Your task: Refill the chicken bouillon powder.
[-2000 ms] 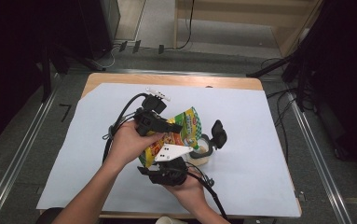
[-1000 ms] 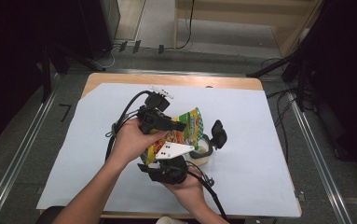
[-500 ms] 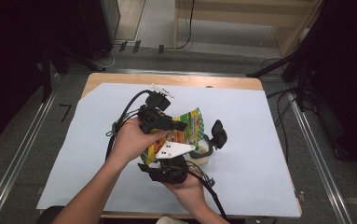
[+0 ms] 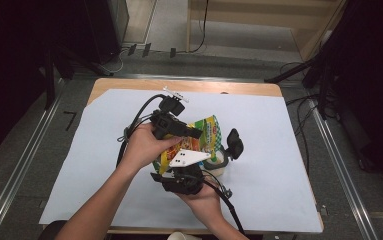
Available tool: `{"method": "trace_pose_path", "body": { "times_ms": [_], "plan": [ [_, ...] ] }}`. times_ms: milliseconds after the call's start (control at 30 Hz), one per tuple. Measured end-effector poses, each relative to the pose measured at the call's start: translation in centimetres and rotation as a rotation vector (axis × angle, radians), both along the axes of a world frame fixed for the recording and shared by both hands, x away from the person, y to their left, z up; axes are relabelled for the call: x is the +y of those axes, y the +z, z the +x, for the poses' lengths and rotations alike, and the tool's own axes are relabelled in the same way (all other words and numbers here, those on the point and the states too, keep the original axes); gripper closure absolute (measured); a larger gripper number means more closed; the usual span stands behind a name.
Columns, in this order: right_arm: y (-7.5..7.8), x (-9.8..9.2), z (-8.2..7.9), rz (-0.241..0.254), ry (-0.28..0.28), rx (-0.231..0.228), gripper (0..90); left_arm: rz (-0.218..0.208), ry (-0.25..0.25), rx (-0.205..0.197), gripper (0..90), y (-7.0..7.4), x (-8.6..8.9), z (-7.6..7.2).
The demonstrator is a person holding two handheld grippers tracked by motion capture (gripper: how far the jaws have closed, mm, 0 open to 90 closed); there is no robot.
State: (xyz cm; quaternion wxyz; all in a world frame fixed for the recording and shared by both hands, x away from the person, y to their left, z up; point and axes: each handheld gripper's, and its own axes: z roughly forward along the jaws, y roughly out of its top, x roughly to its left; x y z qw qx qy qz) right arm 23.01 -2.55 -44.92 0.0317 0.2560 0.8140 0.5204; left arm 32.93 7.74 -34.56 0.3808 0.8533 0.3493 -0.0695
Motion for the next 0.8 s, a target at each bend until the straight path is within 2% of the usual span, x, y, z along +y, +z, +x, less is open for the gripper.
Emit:
{"method": "trace_pose_path", "body": {
  "times_ms": [100,267,600,700,800],
  "plan": [
    [0.03,0.08,-0.04,-0.006,-0.004,0.002,65.3,-0.001,0.003,0.002,81.5,-0.03,0.07,0.05],
    [0.13,0.25,-0.18,-0.009,-0.005,-0.020,65.4,0.003,0.005,-0.005,81.2,0.20,0.13,-0.12],
    [0.17,0.33,-0.21,-0.010,-0.007,-0.020,65.5,0.007,0.007,-0.018,81.1,0.45,0.13,-0.37],
    [0.21,0.38,-0.15,-0.002,-0.003,-0.019,65.6,0.014,0.014,-0.032,81.1,0.53,-0.03,-0.47],
    [0.19,0.33,-0.04,-0.002,-0.008,-0.020,65.5,0.010,0.014,-0.027,81.1,0.52,-0.03,-0.37]
  ]
}}
